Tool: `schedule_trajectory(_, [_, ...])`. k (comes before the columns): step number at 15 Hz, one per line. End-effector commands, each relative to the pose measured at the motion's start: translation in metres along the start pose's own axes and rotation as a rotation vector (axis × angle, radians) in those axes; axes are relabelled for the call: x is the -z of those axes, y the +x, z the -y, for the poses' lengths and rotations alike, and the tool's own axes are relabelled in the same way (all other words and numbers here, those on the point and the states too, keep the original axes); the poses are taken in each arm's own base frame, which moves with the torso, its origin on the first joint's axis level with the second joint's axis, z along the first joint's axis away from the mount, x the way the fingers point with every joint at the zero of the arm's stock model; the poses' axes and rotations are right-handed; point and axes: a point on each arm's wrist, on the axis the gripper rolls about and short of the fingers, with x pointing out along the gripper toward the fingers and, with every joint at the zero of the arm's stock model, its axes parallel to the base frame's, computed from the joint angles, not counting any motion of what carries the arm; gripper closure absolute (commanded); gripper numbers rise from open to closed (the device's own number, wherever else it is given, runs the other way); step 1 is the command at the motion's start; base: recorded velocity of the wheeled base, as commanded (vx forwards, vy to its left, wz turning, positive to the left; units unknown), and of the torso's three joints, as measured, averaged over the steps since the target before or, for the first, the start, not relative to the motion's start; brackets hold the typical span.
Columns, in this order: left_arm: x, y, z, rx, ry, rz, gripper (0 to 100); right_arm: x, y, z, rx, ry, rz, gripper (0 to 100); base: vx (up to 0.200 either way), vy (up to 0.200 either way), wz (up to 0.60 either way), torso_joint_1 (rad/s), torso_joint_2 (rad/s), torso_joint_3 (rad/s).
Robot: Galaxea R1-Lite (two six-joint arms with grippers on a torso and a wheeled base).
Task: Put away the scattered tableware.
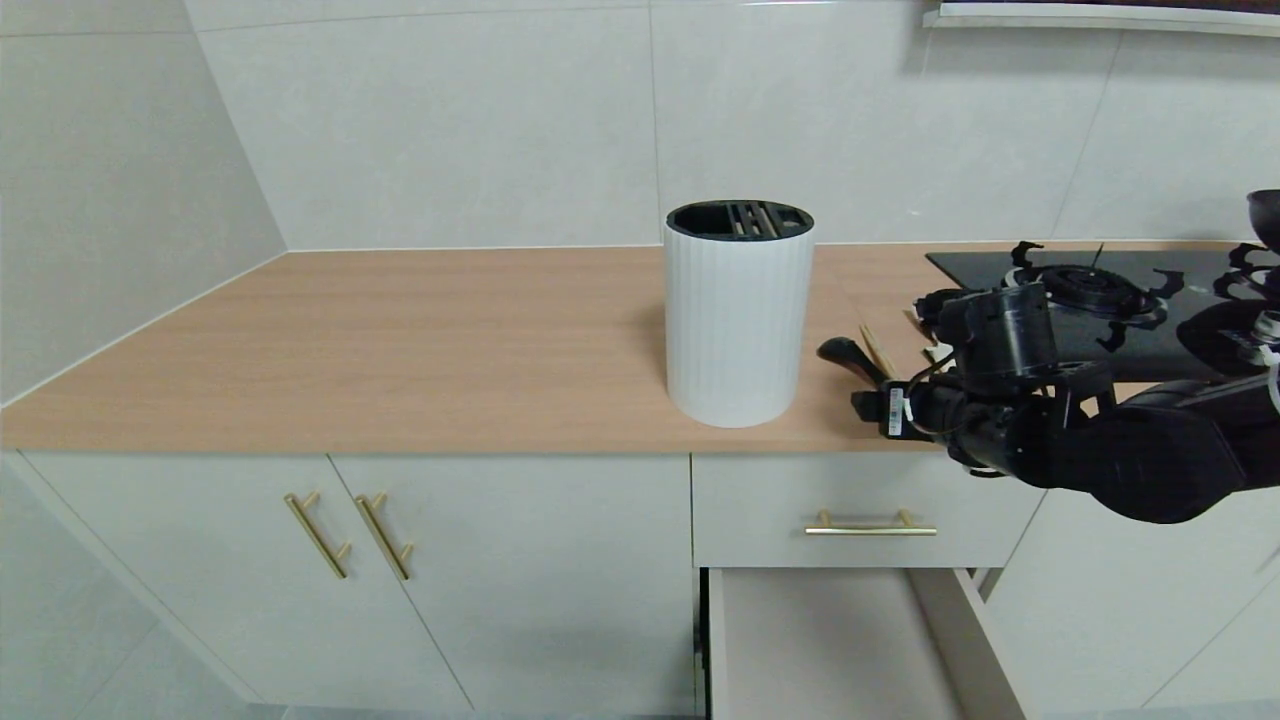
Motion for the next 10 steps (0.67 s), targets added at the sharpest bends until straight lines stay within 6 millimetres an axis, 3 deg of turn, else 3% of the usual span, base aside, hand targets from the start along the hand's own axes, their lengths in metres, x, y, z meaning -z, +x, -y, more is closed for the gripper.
schedule_trajectory(1, [0.0000,0.0001,0.0000,-0.001,0.000,-0.001,0,0.0016,0.0053,0.0013,0.008,0.003,-0.004,0,0.000,0.000,0.00,0.000,0.00,0.000])
schedule_trajectory(8, [0.0000,0.0001,0.0000,-0.001,0.000,-0.001,0,0.0041,0.0150,0.0036,0.023,0.008,-0.014,0,0.000,0.000,0.00,0.000,0.00,0.000])
schedule_trajectory(9, [0.0000,0.0001,0.0000,-0.001,0.000,-0.001,0,0.0037,0.0150,0.0035,0.022,0.010,-0.012,100,0.000,0.000,0.00,0.000,0.00,0.000])
schedule_trajectory(10, [0.0000,0.0001,0.0000,-0.001,0.000,-0.001,0,0.0024,0.0141,0.0035,0.021,0.015,-0.008,100,0.000,0.000,0.00,0.000,0.00,0.000])
